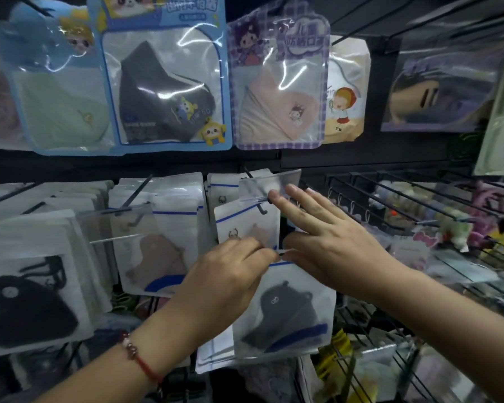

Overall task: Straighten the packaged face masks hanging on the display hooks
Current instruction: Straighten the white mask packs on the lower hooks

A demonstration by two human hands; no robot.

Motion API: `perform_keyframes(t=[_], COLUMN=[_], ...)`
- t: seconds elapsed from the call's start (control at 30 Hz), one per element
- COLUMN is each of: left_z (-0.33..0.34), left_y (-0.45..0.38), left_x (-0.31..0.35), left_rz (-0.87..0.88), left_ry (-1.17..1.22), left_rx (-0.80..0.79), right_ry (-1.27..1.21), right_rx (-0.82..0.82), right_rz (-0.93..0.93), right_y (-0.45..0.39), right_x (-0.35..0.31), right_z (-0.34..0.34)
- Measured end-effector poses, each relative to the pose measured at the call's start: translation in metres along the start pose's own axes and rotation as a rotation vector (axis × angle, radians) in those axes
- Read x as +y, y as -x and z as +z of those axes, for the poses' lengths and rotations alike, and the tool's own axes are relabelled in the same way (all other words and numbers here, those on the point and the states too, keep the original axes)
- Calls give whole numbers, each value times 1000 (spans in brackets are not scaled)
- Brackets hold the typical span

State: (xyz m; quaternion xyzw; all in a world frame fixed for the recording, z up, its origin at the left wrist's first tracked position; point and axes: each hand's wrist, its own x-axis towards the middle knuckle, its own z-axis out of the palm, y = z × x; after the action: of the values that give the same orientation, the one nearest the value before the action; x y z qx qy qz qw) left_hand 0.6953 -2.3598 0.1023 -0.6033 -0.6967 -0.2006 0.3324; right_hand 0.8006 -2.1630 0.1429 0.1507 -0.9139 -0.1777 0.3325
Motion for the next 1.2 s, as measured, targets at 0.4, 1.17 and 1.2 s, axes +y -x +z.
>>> perform_keyframes(t=[0.4,1.17,1.2], left_z=[-8,22,24], left_y=[-4,-32,-33], left_x=[-19,-56,-57], left_rz=[-54,-249,-259], left_ry=[54,-358,-364], left_rx=[9,78,70], right_ry=[58,-13,-21], right_rx=[15,37,41], right_rz=[6,84,86], right_y=[4,4,4], right_x=[4,-9,-9], right_z=[-15,4,4])
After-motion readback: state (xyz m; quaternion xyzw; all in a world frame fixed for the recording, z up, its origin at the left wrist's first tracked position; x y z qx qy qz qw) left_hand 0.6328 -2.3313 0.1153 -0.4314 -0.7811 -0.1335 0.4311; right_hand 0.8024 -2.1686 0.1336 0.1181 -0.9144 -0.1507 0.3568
